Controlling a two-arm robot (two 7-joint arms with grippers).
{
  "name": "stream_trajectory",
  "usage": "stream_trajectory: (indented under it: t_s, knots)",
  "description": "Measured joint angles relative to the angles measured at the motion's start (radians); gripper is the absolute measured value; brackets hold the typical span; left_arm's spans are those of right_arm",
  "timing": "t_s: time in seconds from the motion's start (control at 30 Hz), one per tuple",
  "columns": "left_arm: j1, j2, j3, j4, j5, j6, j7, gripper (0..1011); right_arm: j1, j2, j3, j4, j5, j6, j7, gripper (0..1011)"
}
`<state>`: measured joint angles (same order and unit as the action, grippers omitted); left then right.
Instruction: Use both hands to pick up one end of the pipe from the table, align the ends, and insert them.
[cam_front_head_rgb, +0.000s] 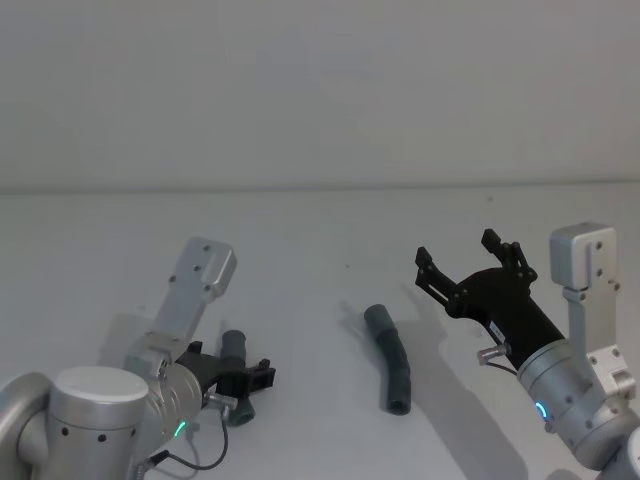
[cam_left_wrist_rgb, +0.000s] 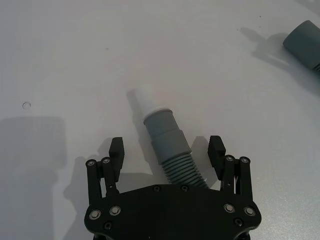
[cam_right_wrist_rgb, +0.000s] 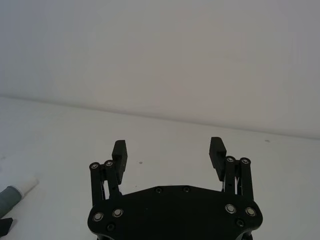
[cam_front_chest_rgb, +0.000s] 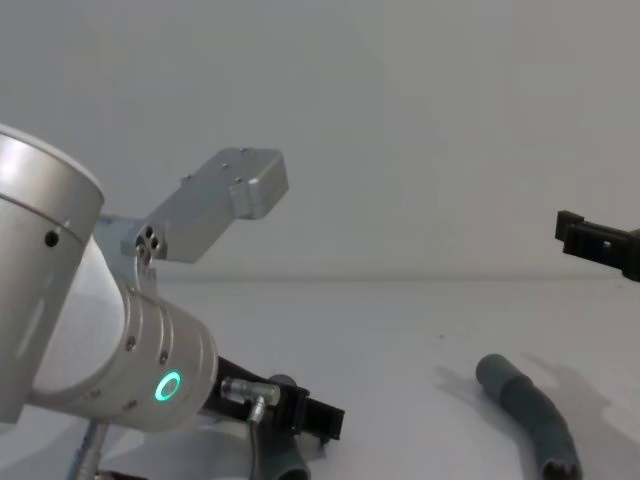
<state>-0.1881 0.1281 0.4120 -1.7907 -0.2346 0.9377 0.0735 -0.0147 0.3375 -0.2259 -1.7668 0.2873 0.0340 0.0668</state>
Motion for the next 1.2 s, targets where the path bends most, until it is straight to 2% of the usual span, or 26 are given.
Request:
stream_trajectory:
  t_s: [0.17,1.2]
  knots:
    - [-0.002,0.001,0.002,0.002,0.001,-0.001,-0.004,908,0.0,0.0,0.0,0.0,0.0,0.0,0.0,1002]
    - [-0.004,0.004,0.005,0.005,0.004,-0.003,-0.01,720,0.0,0.0,0.0,0.0,0.0,0.0,0.0,1002]
